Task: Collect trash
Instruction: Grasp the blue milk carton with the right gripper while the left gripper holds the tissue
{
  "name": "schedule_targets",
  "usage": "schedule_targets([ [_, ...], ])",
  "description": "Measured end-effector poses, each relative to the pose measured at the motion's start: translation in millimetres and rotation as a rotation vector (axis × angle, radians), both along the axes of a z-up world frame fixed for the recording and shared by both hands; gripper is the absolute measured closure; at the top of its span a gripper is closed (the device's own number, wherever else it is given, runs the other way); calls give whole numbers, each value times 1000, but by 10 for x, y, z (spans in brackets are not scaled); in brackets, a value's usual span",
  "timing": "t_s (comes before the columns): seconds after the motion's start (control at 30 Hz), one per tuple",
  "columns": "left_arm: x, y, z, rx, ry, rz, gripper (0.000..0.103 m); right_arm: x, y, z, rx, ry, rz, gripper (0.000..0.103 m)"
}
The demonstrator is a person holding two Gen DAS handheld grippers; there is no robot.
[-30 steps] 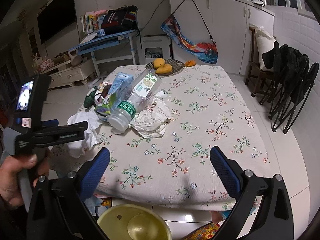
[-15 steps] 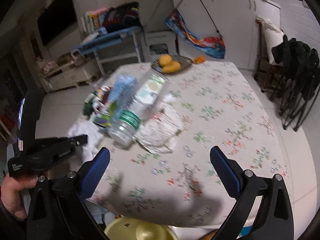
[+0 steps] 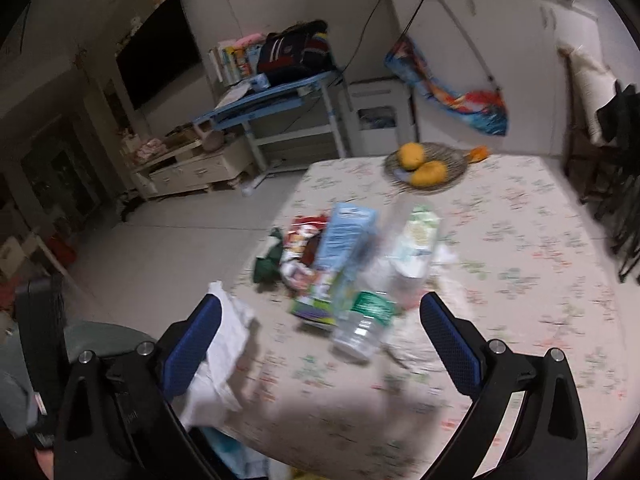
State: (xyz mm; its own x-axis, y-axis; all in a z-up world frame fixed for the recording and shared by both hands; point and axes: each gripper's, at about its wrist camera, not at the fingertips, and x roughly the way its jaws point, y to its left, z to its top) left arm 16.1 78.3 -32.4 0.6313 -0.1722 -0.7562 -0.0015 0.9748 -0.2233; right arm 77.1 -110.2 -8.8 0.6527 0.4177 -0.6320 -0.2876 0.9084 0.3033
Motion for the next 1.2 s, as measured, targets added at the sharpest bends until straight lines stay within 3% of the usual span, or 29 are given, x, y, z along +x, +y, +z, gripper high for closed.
schedule_targets([
  [0.03, -3, 12, 9, -4, -2, 1, 100, 72, 48, -28, 3, 21, 0, 24],
  [0.13, -32, 65, 48, -6, -20, 3, 100, 261, 135, -130, 19, 94, -36, 35],
  [0.3, -84, 154, 74, -28, -32, 11, 100, 492, 276, -272, -37, 162, -78, 43],
  [0.53, -110, 218, 80, -45, -40, 7, 100, 676, 369, -451, -135, 189, -112, 45],
  [0.6, -113, 215, 75, -49, -39, 7, 100, 722, 330, -500, -132, 197, -122, 54],
  [0.63, -112, 222, 71, -50, -38, 7, 100, 739, 288, -521, -115, 206, -124, 64],
  [0.7, -110, 220, 70, -50, -38, 7, 100, 727, 212, -529, -77, 206, -123, 71],
  [1.03, -122, 130, 100, -26, -66, -27, 100, 345, -184, -245, 192, 125, -84, 72],
  [1.2, -196, 108, 180, -50, -125, -52, 100, -17, -276, -37, 228, 85, -55, 72],
])
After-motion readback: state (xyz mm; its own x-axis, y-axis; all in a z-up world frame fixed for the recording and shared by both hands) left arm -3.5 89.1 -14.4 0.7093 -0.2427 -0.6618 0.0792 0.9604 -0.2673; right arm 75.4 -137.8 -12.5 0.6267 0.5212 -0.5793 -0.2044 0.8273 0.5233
